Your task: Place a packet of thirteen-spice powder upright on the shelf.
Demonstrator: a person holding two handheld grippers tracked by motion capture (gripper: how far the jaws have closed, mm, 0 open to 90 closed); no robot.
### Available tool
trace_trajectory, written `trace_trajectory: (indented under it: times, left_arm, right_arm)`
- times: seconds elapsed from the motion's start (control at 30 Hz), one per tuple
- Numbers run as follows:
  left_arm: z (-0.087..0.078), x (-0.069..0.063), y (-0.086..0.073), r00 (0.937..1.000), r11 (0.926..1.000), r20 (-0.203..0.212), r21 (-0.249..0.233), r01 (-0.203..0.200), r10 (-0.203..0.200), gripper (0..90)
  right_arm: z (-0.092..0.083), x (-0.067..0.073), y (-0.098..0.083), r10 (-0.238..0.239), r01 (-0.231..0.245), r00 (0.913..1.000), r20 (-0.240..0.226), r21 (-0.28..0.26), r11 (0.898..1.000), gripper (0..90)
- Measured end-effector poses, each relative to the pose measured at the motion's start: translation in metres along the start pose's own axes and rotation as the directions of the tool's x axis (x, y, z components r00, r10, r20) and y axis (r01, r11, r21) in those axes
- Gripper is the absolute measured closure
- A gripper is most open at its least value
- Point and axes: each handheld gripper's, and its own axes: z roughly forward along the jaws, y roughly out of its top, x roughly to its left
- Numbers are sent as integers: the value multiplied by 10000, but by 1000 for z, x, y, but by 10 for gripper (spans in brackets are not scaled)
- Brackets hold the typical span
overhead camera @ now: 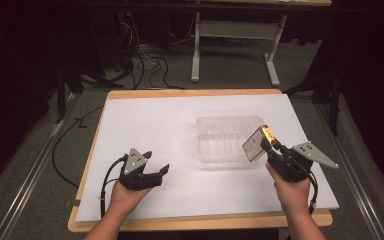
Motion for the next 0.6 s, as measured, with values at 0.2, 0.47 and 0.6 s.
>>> trace_trajectory:
  times: [0.2,0.47,0.6]
  left_arm:
    - [0,-1,0,10000,10000,41,47,-10,9,245]
    - [2,-7,-1,9994,9994,101,91,-332,332,247]
    - [1,-7,-1,9995,9995,88,68,-306,305,247]
  right_arm:
    - [12,3,5,-104,107,9985,538,-52,9999,685]
    - [29,9,13,-402,407,9945,966,-32,9992,685]
    - [38,11,15,-398,403,9933,1086,-25,9992,685]
